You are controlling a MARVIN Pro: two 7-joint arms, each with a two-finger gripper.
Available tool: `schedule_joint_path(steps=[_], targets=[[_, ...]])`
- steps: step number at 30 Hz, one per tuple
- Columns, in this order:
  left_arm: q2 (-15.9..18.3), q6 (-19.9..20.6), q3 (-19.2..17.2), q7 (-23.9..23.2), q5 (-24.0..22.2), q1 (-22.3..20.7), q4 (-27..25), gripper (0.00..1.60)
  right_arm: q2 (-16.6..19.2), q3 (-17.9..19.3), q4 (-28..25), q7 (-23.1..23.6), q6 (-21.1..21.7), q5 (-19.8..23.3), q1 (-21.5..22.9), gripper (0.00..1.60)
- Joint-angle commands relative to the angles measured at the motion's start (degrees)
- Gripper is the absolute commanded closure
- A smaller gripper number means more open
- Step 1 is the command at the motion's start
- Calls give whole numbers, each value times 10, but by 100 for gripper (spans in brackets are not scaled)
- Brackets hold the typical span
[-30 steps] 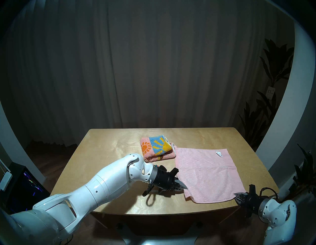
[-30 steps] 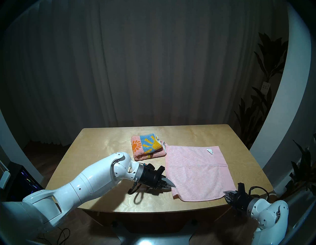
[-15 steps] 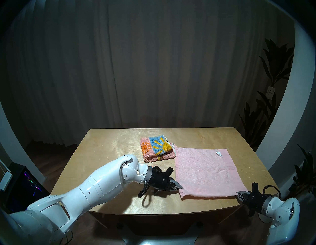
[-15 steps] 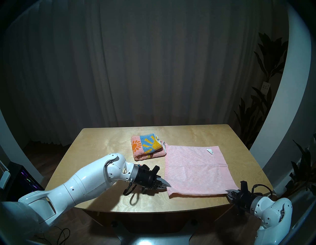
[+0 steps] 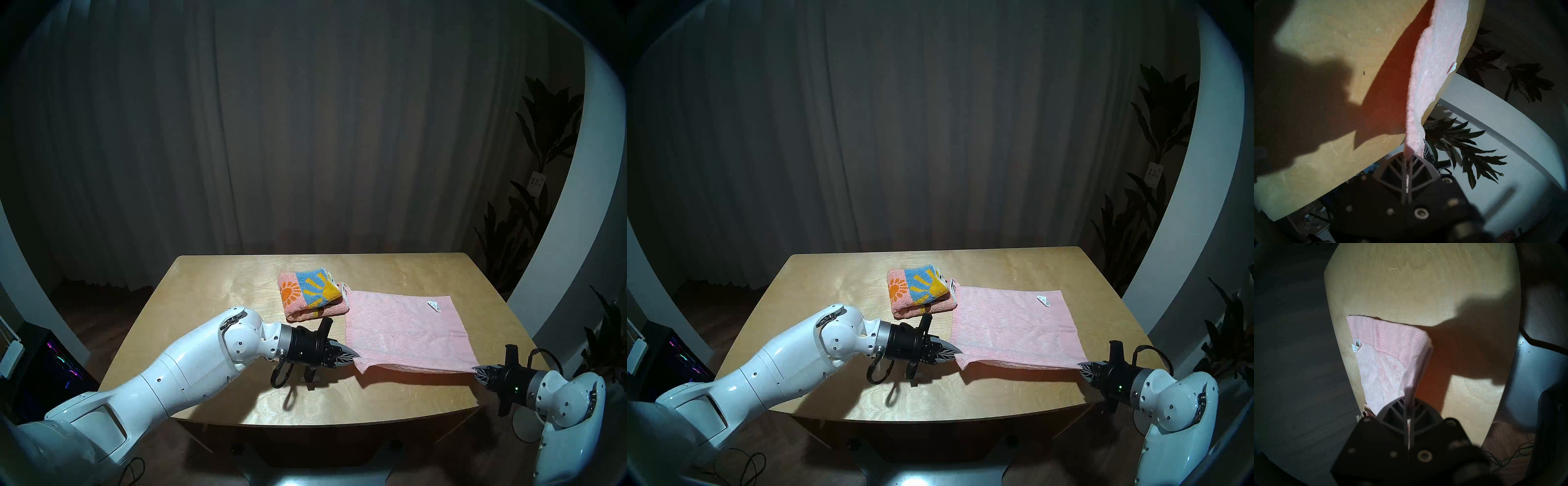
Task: Fold each towel twice and stack them on table
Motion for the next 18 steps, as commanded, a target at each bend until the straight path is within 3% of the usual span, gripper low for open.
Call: schedule_joint_path(steps=[1,10,18], targets=[[-11,-26,-16,0,-26,-16,-5,160,52,-16,-13,-38,-60,28,62,160],[-35,-86,-35,4,-42,-33,13,160,101,-59,8,-82,-157,36,123,160],[-63,-144,-39,8,-48,-47,26,160,139,-102,51,-93,-225,31,167,160]])
